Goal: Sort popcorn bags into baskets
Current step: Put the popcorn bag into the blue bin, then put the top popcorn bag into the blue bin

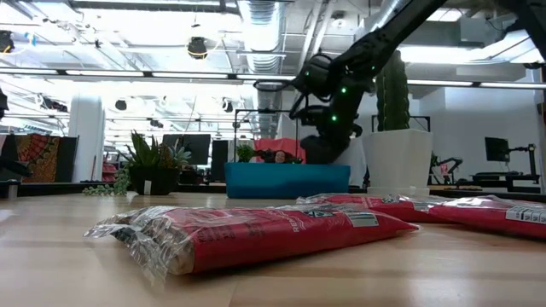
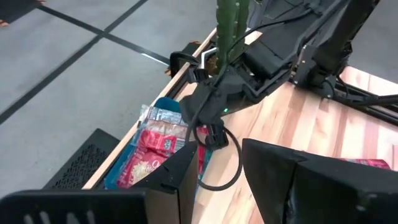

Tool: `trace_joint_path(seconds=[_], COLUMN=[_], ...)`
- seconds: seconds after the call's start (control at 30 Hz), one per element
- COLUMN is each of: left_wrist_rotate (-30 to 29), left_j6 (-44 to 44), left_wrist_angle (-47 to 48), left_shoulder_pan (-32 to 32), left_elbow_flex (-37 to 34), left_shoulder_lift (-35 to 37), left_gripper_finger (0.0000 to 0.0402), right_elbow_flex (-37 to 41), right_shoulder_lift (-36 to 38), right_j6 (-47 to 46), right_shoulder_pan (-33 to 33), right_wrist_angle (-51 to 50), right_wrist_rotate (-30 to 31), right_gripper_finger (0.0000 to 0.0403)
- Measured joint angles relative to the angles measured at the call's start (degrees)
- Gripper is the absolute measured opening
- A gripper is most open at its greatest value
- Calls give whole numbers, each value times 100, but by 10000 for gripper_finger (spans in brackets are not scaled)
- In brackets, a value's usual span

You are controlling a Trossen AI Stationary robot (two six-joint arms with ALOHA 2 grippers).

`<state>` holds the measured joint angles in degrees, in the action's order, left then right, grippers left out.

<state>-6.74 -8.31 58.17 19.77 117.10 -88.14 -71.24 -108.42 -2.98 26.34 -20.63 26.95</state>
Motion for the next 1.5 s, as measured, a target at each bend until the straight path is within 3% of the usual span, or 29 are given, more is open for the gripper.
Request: trace_joint_path(seconds=[0.3,0.53,0.67,0.8,1.03,1.23,1.37,1.5], left_wrist_rotate=[2,154,601,580,655,848,690,683], left_j6=[-12,-194,-575,-977,-2108,-3455,-4406,-4914], left_wrist_angle=[0,147,333,110,-2500,-5247,-6763,-7275], left_shoulder_pan=[0,-9,-264,-920,-1957,-2262,-2228,-2287], left_elbow_flex=[0,-41,-623,-1789,-4440,-6223,-7005,-7175], left_shoulder_lift=[-2,-2,53,328,528,393,149,-312], left_gripper_finger=[111,111,111,111,125,171,200,220], right_elbow_flex=[0,-6,-4,-5,102,875,1689,2444], right_shoulder_lift=[-32,660,1549,2531,3729,4212,4383,4455], right_j6=[-46,-151,-558,-960,-1869,-2615,-3428,-4202], right_shoulder_pan=[-305,-586,-675,-824,-1144,-1819,-2447,-2977], right_wrist_angle=[-35,-426,-1189,-2036,-3073,-3188,-3036,-2457], right_wrist_rotate=[-572,-602,-605,-604,-817,-1463,-1495,-1466], right_gripper_finger=[16,20,31,28,19,27,23,15])
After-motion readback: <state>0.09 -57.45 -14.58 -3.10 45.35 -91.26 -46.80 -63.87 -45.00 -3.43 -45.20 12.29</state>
